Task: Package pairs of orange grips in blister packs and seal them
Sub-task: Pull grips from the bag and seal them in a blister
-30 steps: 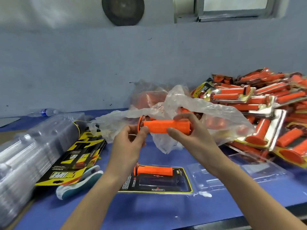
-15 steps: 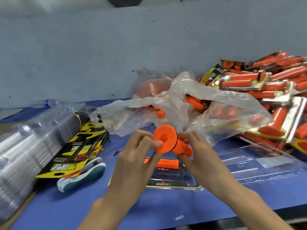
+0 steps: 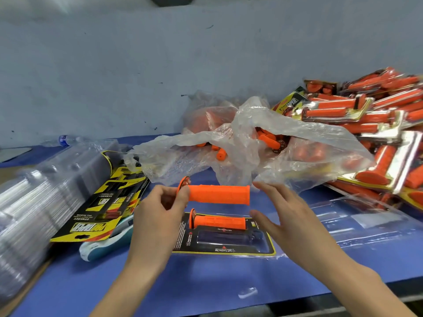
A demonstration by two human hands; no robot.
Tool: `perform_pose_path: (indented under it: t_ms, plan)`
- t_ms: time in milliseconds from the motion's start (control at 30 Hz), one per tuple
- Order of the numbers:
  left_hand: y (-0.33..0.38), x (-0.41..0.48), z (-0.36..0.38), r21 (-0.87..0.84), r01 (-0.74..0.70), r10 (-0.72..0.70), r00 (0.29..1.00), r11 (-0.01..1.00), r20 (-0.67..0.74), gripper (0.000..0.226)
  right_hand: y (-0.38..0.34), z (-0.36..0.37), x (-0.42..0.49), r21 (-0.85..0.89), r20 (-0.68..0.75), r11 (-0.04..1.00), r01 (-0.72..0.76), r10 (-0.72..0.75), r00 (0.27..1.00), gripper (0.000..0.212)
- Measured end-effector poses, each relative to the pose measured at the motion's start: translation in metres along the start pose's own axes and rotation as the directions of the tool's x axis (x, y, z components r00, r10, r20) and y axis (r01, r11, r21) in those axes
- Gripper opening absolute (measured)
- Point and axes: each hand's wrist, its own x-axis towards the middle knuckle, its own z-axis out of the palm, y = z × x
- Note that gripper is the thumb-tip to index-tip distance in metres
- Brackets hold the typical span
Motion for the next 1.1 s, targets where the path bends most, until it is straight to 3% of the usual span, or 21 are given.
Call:
perform_pose_path:
  t_ms: [100, 200, 300, 400, 467, 533, 700, 900, 967, 1100]
  plan:
    - [-0.004, 0.001, -0.003, 0.059, 0.041, -0.042, 0.999, 0.997, 0.019, 0.027, 0.011, 0.003, -0.007, -0.206, 0.110, 0.979, -0.014, 0.037, 0.993, 0.052]
    - [0.002, 0.001, -0.007, 0.032, -0.005, 0.004, 0.999, 0.999, 0.035, 0.028, 0.013, 0.005, -0.009, -0.237, 0.151, 0.971, 0.036, 0.000, 0.989, 0.052]
    - [0.014, 0.000, -0.008, -0.071, -0.137, 0.139, 0.990, 0.988, 0.027, 0.014, 0.003, -0.003, -0.009, 0.065, 0.078, 0.998, 0.003, -0.008, 0.997, 0.053]
    - [0.030, -0.002, -0.004, -0.066, -0.360, 0.363, 0.930, 0.931, 0.053, 0.009, -0.014, -0.009, -0.004, 0.446, -0.003, 0.895, 0.004, -0.003, 1.000, 0.056]
    - [0.036, -0.006, 0.003, -0.069, -0.477, 0.481, 0.867, 0.876, 0.125, 0.021, -0.030, -0.011, -0.002, 0.549, -0.021, 0.835, 0.049, -0.045, 0.999, 0.056]
    - [0.039, -0.012, 0.011, -0.093, -0.531, 0.538, 0.823, 0.842, 0.179, 0.021, -0.041, -0.010, -0.001, 0.576, -0.080, 0.809, 0.119, -0.089, 0.993, 0.042]
    - [0.035, -0.023, 0.025, -0.286, -0.240, 0.324, 0.898, 0.928, 0.297, 0.035, -0.047, -0.012, -0.001, 0.782, -0.107, 0.623, -0.021, 0.167, 0.980, 0.023]
    - [0.026, -0.025, 0.029, -0.159, -0.300, 0.339, 0.842, 0.941, 0.419, 0.023, -0.046, -0.016, -0.006, 0.884, -0.049, 0.459, -0.093, 0.289, 0.956, 0.014]
    - [0.028, -0.027, 0.029, -0.129, -0.336, 0.358, 0.840, 0.933, 0.407, 0.022, -0.046, -0.014, -0.007, 0.847, -0.082, 0.523, -0.091, 0.299, 0.951, 0.012]
    - [0.029, -0.026, 0.027, 0.139, -0.534, 0.464, 0.814, 0.834, 0.349, 0.026, -0.040, -0.009, -0.006, 0.387, -0.338, 0.920, -0.061, 0.203, 0.919, 0.021]
